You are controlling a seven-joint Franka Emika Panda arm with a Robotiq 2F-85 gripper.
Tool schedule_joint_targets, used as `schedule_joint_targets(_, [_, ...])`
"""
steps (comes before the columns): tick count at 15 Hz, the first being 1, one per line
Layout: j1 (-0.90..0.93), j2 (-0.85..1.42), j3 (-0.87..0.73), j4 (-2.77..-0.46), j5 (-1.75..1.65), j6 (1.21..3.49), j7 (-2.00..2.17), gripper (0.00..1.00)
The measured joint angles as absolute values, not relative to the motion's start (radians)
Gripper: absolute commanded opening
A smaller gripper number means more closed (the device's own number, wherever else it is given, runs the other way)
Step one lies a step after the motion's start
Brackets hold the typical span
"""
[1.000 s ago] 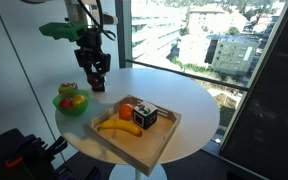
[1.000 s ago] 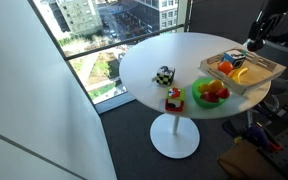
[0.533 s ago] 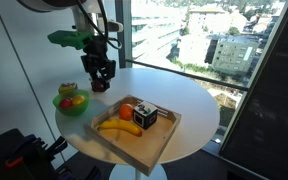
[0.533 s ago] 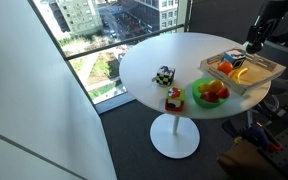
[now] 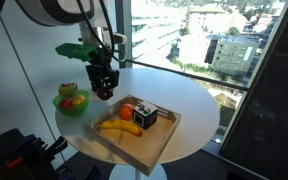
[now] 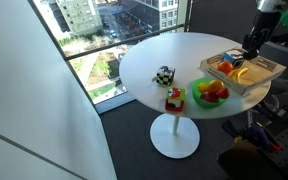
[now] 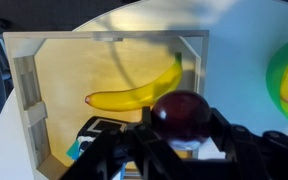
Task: Remove the plum from the green bowl and place it in the wooden tray
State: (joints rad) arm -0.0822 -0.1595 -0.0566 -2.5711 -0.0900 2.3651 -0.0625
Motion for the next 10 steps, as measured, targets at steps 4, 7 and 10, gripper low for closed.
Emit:
schedule_joint_targets(4, [-0.082, -0.117, -0.059, -2.567, -0.094, 2.392, -0.057, 0.32])
schedule_joint_targets(7, [-0.082, -0.089, -0.063, -2.565, -0.094, 2.420, -0.055, 0.32])
schedule_joint_targets(10, [-0.082, -0.060, -0.067, -2.560, -0.094, 2.453, -0.051, 0.32])
